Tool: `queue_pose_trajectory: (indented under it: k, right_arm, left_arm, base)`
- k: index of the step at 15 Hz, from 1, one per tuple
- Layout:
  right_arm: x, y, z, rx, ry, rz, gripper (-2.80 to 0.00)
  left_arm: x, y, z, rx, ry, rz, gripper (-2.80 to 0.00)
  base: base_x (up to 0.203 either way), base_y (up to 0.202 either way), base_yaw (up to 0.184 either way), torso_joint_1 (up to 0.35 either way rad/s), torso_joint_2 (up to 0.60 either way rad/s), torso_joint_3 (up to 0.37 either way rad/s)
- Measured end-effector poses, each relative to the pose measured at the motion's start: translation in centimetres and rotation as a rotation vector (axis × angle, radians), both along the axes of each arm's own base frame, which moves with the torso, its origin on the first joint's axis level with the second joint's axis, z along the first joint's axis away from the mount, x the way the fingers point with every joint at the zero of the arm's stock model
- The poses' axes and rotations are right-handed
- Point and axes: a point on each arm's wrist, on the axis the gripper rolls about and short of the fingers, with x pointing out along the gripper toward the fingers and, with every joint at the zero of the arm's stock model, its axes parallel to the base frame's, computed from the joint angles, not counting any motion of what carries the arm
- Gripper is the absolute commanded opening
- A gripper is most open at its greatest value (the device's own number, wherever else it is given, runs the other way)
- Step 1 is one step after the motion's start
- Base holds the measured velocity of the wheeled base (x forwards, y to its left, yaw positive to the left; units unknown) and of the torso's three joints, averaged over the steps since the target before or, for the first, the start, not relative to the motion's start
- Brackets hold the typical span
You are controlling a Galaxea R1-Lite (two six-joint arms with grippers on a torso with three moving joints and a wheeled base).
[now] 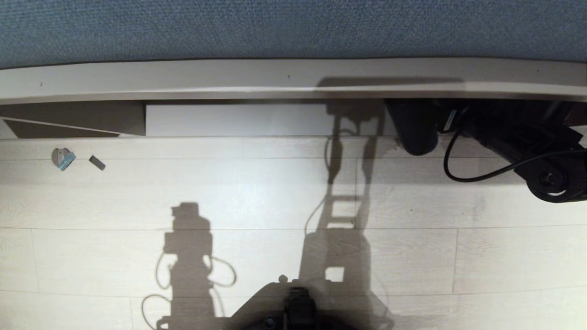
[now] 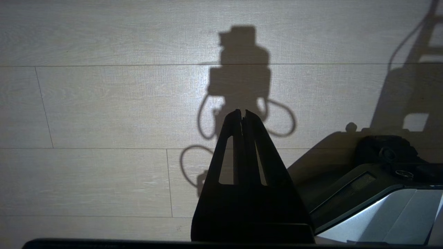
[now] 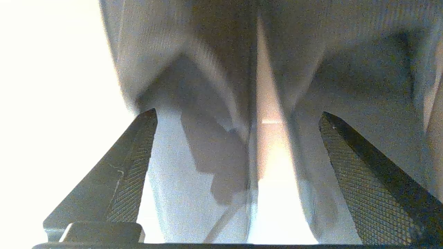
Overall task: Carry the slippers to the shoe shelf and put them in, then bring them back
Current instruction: Place the slippers into the shoe cabinet, then pick up the slippers in the shoe cabinet
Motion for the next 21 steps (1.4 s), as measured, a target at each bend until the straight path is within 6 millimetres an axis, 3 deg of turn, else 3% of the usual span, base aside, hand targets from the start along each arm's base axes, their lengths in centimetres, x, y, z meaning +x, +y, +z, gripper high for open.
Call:
queue_pose_trajectory:
  k: [6,7,13,16,21]
  right_arm:
    - [-4.8,0.0,-2.7,-0.016,0.095,0.026,0.00]
    - [-5.4,0.0,-2.8,-0.016,0.084,0.030,-2.80]
    - [-9.1,0.3,-4.5,-0.015,0.132,0.036,-2.80]
    - [-12.4,0.2,-4.7,-0.017,0.132,0.038,-2.80]
    - [-20.0,-0.1,-4.6,-0.015,0.068,0.031,-2.80]
  left_arm:
    - [0.0,0.0,0.0,0.000,0.000,0.000,-2.80]
    - [0.0,0.0,0.0,0.000,0.000,0.000,-2.80]
    - [0.0,0.0,0.0,0.000,0.000,0.000,-2.80]
    - [0.0,0.0,0.0,0.000,0.000,0.000,-2.80]
    - [0.0,0.0,0.0,0.000,0.000,0.000,-2.80]
  base:
    - [0.000,0.000,0.000,0.000,0.00,0.000]
    - [0.000,0.000,0.000,0.000,0.00,0.000]
    - [0.000,0.000,0.000,0.000,0.00,0.000]
    - [0.000,0.000,0.000,0.000,0.00,0.000]
    - [0.000,0.000,0.000,0.000,0.00,0.000]
